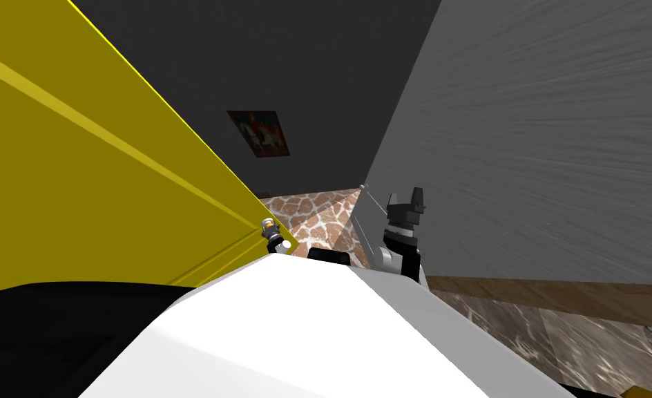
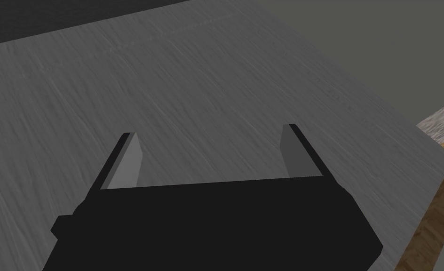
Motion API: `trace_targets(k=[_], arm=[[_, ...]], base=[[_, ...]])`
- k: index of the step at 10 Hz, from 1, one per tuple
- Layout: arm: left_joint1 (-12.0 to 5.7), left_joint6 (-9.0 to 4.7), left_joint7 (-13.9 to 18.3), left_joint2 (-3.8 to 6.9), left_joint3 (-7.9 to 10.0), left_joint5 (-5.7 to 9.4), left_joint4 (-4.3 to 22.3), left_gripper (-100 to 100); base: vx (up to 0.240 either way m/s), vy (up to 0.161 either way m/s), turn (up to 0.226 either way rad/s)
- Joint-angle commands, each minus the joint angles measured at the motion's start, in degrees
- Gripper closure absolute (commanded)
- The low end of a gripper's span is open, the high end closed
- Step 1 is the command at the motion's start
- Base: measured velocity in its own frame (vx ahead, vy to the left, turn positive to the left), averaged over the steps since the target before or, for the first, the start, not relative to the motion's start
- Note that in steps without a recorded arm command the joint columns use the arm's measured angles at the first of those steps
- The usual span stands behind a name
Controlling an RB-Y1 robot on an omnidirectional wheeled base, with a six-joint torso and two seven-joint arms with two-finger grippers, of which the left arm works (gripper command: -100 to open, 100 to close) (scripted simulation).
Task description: Push the door open
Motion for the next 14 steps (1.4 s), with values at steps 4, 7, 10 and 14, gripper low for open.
trace_targets(k=[4,7,10,14], arm=[[-0.02,-1.94,-1.95,-0.82,4.9,1.61,-0.51,100],[0.19,-2.71,-3.15,-1.67,7.66,2.59,-0.97,100],[0.35,-3.27,-4.03,-2.38,9.68,3.3,-1.31,100],[0.59,-4.13,-5.37,-3.62,12.73,4.38,-1.81,100]], base=[[0.168,0.137,-0.016],[0.108,0.1,-0.021],[0.116,0.116,-0.005],[0.117,0.089,-0.004]])
